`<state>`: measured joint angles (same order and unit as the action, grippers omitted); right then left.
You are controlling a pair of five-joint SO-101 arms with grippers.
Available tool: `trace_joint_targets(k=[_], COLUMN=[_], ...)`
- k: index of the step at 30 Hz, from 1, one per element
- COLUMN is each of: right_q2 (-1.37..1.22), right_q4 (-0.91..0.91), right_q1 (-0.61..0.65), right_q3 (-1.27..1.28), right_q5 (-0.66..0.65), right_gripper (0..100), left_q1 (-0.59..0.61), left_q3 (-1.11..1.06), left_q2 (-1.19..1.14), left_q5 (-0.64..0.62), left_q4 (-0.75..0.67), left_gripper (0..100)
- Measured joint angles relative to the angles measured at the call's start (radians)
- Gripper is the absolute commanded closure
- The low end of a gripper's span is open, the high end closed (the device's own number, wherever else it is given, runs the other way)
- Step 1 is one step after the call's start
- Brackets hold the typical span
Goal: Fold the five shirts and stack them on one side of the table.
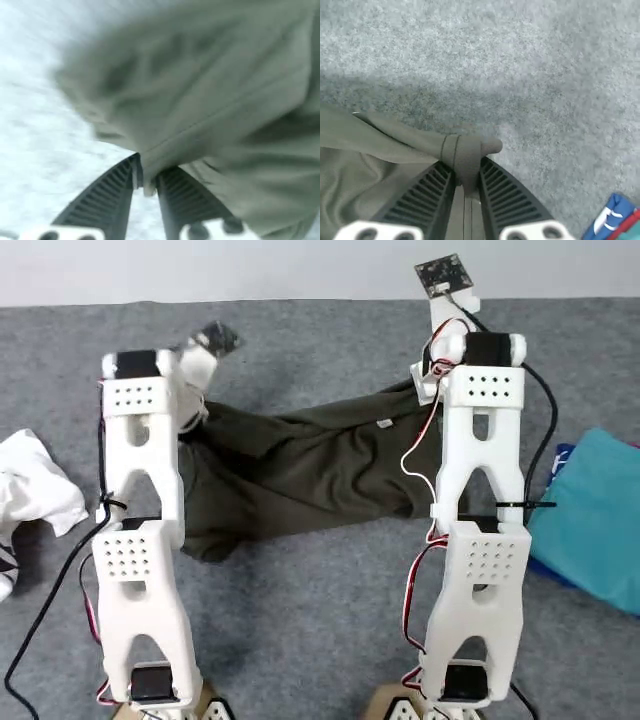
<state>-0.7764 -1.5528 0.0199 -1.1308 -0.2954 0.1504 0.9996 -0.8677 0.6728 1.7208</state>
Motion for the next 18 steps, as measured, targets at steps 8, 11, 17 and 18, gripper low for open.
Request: trace_joint_targets(k=[8, 11, 17, 18], right_q2=[0.000, 0.000, 0.155, 0.195], right_q4=[-0.157, -0.203, -0.204, -0.204], right_q1=[-0.002, -0.002, -0.002, -0.002], right_q3=[-0.282, -0.443, -0.494, -0.494], right_q5=[0.000, 0.000, 0.035, 0.037], right_gripper=[98.9, 98.9, 98.9, 98.9], left_q1=[0.015, 0.017, 0.017, 0.017], left_q3=[0.101, 0.101, 0.103, 0.103], left_q2=[0.163, 0.288, 0.582, 0.628], left_q5=[-0.112, -0.175, -0.256, -0.269], left_q4=[0.006, 0.008, 0.002, -0.009], left_gripper=[100, 100, 100, 100])
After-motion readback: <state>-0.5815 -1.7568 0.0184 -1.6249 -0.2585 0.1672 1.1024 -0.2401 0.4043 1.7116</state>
